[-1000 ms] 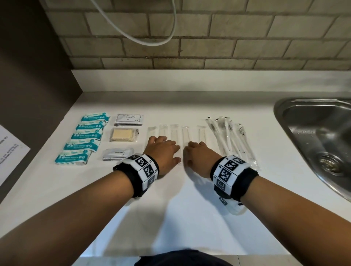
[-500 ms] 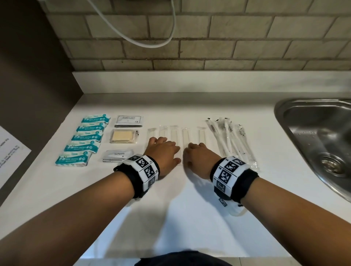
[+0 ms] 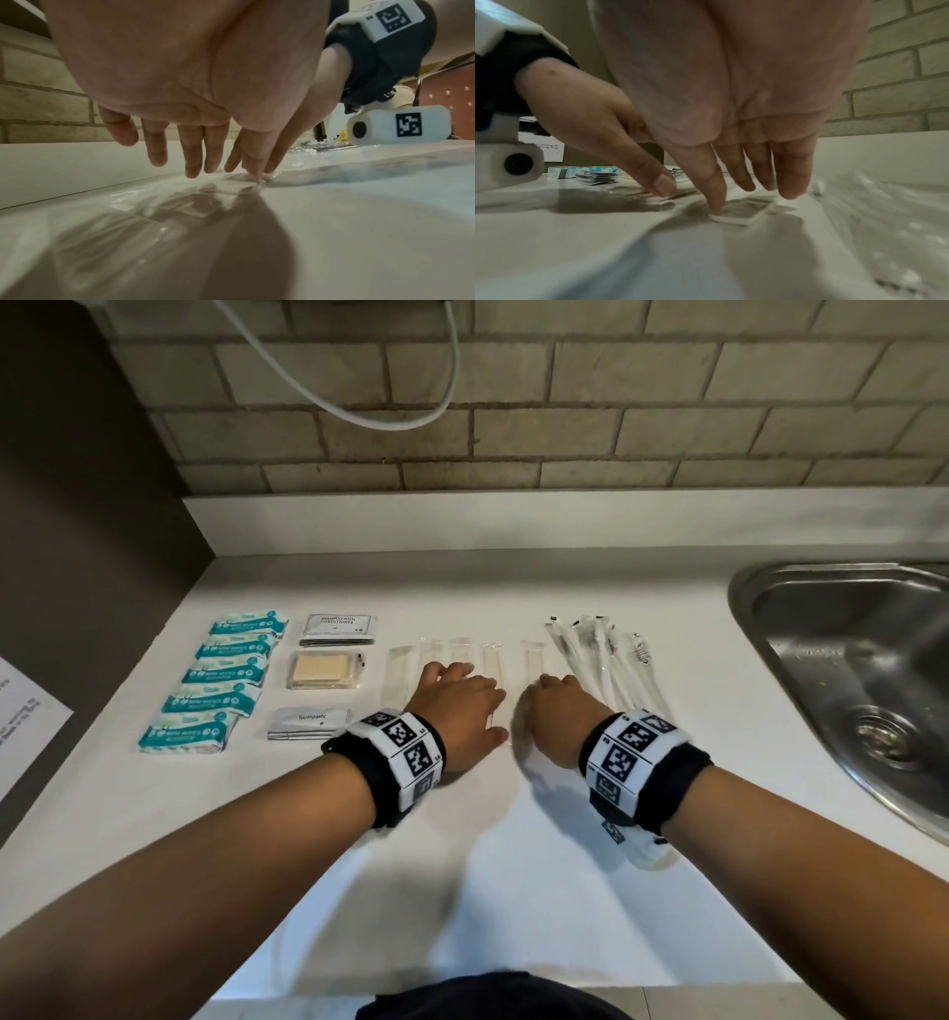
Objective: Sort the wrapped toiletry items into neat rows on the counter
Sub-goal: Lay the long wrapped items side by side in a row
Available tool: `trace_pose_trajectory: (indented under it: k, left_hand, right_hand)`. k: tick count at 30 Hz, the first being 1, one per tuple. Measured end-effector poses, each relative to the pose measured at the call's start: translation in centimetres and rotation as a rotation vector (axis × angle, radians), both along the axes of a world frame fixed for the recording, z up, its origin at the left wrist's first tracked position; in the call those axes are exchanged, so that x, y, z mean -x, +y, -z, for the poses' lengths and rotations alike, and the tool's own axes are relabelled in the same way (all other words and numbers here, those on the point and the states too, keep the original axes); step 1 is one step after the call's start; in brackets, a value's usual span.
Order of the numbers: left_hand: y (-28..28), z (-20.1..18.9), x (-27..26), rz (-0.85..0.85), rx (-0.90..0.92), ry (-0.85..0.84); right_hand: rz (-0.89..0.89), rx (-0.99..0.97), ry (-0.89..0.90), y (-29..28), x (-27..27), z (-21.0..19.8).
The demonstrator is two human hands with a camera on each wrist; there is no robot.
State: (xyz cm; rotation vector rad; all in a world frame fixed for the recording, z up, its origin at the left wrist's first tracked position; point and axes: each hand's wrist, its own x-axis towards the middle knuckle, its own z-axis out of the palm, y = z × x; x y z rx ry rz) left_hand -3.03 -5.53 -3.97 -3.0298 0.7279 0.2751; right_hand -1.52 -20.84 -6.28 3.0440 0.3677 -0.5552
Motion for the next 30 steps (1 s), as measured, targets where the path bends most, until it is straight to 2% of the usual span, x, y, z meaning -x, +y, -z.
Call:
trace_pose_trajectory:
  k: [3,9,17,30]
  left_hand:
    - [-0.8,0.5,0.1,0.031,-0.046,0.003]
    - [-1.2,0.9,-0.1,0.035,-0.068,0.004]
    - [-1.5,0.9,-0.5,0.032,-0.093,0.014]
    - [-1.6,0.7,-0.7,0.025,-0.113,0.05]
  right_hand:
    - [0.018,0.013,0.028,0.0,0.5,0.0]
    - [0.047,-0.148,-0.012,-0.7,1.4,-0.9]
    - [0.016,-0.056,0.066,-0.4,0.7,-1.0]
    - [0.006,-0.067,0.079,-0.6,1.1,-1.7]
